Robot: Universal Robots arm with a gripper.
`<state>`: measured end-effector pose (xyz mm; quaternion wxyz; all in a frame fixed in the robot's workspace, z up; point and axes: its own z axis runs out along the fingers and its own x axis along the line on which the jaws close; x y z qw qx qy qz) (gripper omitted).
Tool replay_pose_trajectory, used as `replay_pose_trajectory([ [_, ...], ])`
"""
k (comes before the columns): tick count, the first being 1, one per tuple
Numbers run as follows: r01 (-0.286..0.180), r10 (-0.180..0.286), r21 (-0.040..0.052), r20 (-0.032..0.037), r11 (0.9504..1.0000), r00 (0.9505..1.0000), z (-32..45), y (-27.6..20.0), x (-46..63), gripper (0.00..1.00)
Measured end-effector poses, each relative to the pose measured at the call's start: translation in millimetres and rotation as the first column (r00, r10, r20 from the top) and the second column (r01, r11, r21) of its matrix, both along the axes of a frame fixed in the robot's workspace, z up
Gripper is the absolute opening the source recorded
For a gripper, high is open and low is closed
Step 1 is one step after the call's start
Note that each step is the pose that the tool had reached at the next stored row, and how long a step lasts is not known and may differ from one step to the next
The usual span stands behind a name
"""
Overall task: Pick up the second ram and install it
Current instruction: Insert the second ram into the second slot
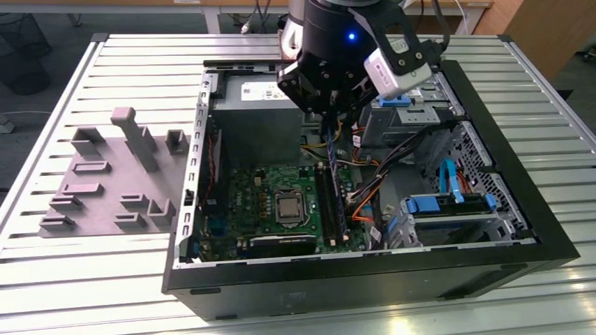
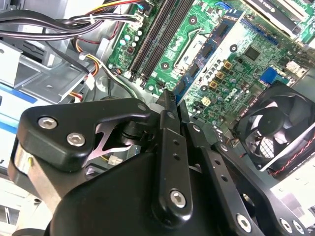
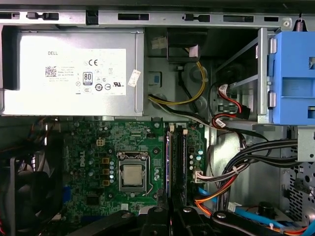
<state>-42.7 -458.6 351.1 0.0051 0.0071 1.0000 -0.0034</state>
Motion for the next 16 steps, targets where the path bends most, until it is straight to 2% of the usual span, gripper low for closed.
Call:
replay_pose_trajectory([
  [16,0.000,0.000,0.0000,0.0000,1.0000,1.0000,-3.1,0.0,0.0,0.14],
])
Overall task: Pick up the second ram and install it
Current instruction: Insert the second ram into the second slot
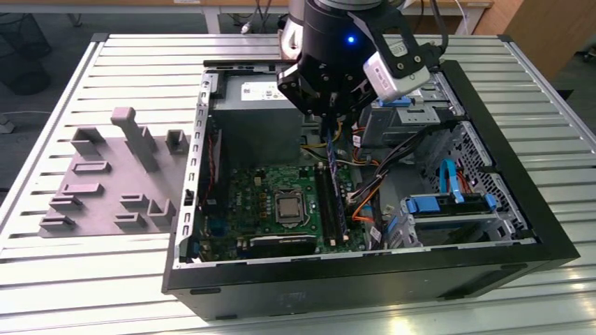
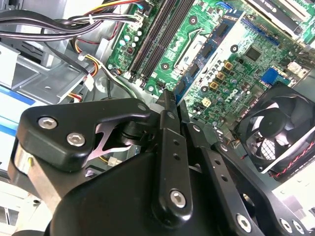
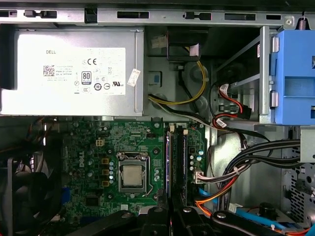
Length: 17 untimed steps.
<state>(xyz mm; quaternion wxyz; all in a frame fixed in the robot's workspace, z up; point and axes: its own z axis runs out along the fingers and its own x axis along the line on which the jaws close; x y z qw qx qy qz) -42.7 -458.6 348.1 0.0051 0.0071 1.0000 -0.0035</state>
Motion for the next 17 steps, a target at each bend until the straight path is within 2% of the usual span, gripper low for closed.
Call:
replay_pose_trajectory([
  [8,0.000,0.000,0.0001,0.0001,1.0000,1.0000,-3.8,-1.3,0.1,0.14],
  [13,-0.009,0.009,0.0000,-0.0036,1.0000,1.0000,-9.1,-1.4,0.9,0.14],
  [17,-0.010,0.010,-0.0001,-0.0038,1.0000,0.9999,-9.3,-1.4,0.9,0.14],
])
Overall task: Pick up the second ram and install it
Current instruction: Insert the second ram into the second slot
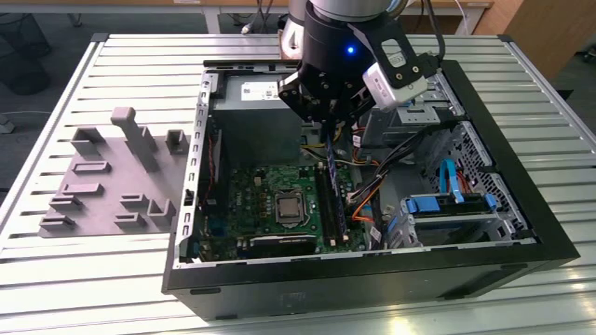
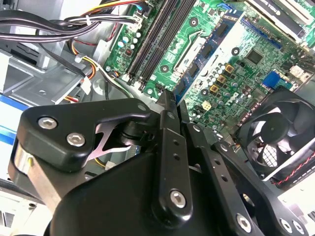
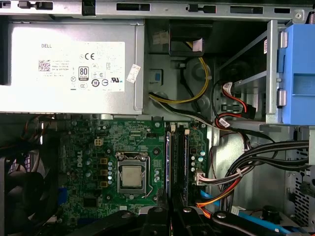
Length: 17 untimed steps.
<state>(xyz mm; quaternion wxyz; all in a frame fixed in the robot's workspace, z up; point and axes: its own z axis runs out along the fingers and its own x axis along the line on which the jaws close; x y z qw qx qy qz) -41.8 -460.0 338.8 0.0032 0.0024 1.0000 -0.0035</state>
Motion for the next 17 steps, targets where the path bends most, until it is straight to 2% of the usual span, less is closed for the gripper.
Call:
replay_pose_trajectory([
  [17,0.000,0.000,0.0001,0.0001,1.0000,1.0000,-5.1,0.0,2.3,0.14],
])
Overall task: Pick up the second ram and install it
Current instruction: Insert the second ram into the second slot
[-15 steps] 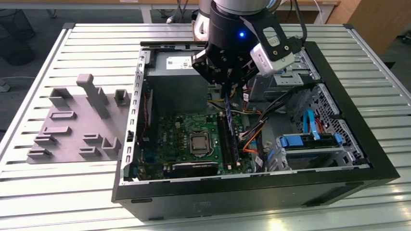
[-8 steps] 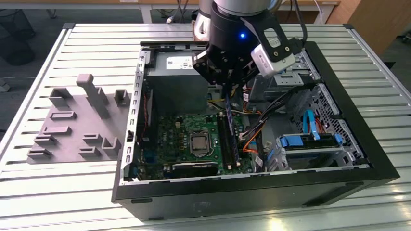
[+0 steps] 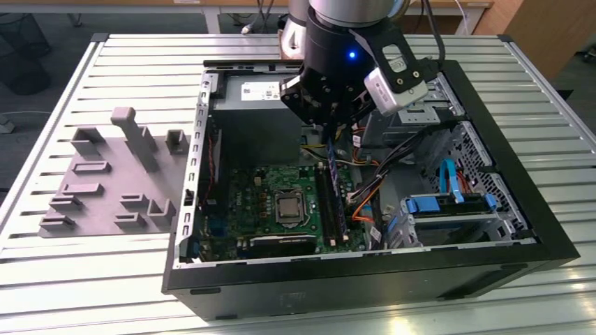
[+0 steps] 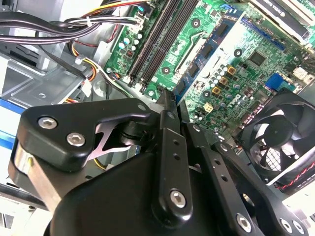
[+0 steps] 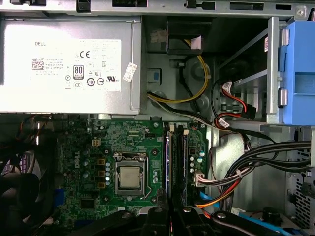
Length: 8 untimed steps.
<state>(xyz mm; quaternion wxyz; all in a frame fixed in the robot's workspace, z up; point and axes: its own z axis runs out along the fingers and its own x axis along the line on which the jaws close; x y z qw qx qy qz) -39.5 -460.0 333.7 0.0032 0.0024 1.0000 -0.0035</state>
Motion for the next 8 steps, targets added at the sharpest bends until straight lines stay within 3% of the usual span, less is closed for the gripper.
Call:
replay_pose_trajectory([
  [8,0.000,0.000,0.0003,-0.0001,1.0000,1.0000,-0.3,0.0,0.5,0.14],
])
